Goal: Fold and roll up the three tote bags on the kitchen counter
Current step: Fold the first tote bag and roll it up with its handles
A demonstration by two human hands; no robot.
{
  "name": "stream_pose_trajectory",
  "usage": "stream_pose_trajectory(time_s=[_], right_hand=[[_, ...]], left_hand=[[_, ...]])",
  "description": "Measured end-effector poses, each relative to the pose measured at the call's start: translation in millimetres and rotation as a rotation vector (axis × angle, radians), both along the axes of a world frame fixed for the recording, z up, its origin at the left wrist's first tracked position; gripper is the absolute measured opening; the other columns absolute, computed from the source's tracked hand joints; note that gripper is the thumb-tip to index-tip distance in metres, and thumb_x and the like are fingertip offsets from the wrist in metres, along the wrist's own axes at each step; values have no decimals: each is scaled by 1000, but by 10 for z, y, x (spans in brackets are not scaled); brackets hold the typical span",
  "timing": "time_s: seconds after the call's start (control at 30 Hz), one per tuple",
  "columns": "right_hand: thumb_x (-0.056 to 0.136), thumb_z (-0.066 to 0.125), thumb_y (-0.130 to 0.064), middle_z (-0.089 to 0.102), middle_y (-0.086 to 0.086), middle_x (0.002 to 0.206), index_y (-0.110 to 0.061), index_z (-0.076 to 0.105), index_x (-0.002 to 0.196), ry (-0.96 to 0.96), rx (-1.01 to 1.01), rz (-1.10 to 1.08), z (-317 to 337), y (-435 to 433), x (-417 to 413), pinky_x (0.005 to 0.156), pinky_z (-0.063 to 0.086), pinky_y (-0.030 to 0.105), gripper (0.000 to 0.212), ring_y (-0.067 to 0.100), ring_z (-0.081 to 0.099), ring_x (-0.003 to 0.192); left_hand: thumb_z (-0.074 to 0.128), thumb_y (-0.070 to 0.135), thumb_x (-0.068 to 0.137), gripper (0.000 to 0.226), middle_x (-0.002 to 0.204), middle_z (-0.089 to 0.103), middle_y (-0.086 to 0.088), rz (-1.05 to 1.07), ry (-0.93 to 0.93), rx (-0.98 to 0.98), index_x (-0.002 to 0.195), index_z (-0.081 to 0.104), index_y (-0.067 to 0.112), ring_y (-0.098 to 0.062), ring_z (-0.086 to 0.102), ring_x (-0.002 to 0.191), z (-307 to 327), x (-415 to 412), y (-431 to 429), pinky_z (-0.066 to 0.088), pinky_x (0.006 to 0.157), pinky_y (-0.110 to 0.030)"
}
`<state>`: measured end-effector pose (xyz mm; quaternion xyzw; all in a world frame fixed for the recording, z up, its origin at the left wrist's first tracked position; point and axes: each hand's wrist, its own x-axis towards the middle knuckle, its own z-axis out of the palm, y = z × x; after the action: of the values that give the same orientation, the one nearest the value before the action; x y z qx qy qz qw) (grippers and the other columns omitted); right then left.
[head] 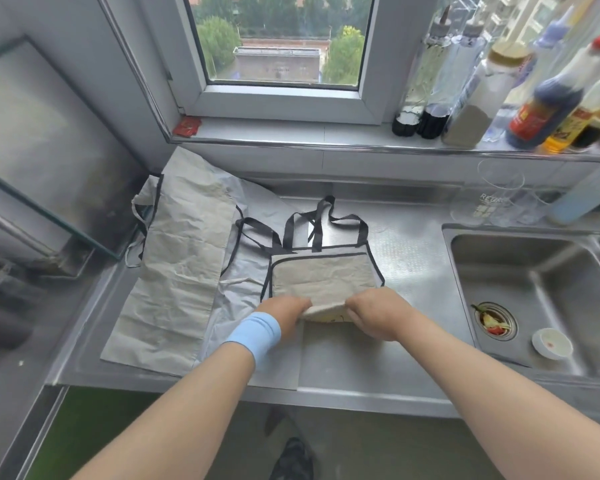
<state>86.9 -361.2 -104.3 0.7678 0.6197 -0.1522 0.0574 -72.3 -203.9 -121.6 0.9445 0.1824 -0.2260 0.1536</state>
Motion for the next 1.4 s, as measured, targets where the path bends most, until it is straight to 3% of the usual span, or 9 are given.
stream_pose_trajectory(time_s=[0.1, 0.2, 0.53, 0.73, 0.9, 1.0, 1.1, 1.27, 1.4], right_hand=[[84, 55, -51, 52, -2, 63, -17, 50, 69, 142, -100, -144, 192, -23, 65, 55, 36, 31, 38, 23, 51, 64], [72, 65, -40, 55, -3, 62, -16, 58, 72, 189, -253, -209, 278, -2, 145, 53, 38, 27, 25, 23, 57, 66], [71, 70, -33, 67, 2, 82, -22, 72, 87, 580, 7, -698, 11, 192, 565, 49, 56, 30, 19, 18, 65, 74], [76, 74, -44, 64, -2, 95, -26, 60, 96, 397, 104, -786, -249, 320, 566, 71, 42, 29, 31, 19, 57, 89], [81, 69, -55, 65, 1, 101, -23, 54, 101, 315, 110, -774, -391, 367, 654, 73, 43, 34, 41, 24, 56, 91], [83, 66, -58, 65, 4, 107, -22, 53, 108, 290, 104, -783, -412, 394, 710, 74, 43, 34, 46, 26, 59, 99], [82, 65, -62, 65, 5, 109, -21, 50, 116, 252, 70, -749, -422, 446, 724, 78, 45, 35, 55, 28, 60, 102], [79, 65, -58, 56, 3, 112, -19, 42, 120, -79, 77, -664, -420, 562, 602, 81, 48, 38, 62, 28, 58, 102], [79, 62, -30, 47, 15, 141, -15, 51, 132, -194, 306, -254, -597, 637, 301, 97, 41, 48, 57, 37, 46, 128]], left_hand=[[47, 10, 88, 24, 100, 66, -10, 63, 60, -133, 104, 63, 17, -29, 63, 89, 248, 64, 92, 43, 69, -26], [49, 15, 80, 15, 68, 56, -1, 143, 143, -265, 73, 60, 22, -22, 53, 56, 369, 57, 224, 46, 54, -24], [71, 46, 67, 21, 61, 55, 7, 617, -76, -384, 68, 66, 26, -16, 52, 61, 106, 65, 733, 40, 56, -22], [67, 37, 82, 32, 116, 63, 0, 568, -230, -83, 111, 61, 24, -25, 60, 106, -135, 244, 786, 44, 84, -31], [77, 13, 60, 28, 97, 60, -5, 170, -388, 431, 83, 65, 24, -29, 55, 84, -280, 453, 442, 42, 76, -39], [57, 14, 72, 25, 135, 53, -13, 91, -238, 511, 92, 66, 25, -40, 44, 125, -277, 513, 249, 12, 112, -56], [42, 13, 82, 40, 155, 28, -19, 72, -174, 580, 118, 59, 16, -47, 16, 142, -283, 576, 199, -18, 111, -62], [31, 27, 86, 48, 145, 46, -2, -105, -236, 320, 129, 51, 20, -28, 40, 135, -461, 648, 223, 29, 111, -50], [36, 46, 84, 58, 148, 43, -3, -72, -171, 192, 134, 49, 22, -28, 44, 133, -580, 623, 304, 37, 105, -46]])
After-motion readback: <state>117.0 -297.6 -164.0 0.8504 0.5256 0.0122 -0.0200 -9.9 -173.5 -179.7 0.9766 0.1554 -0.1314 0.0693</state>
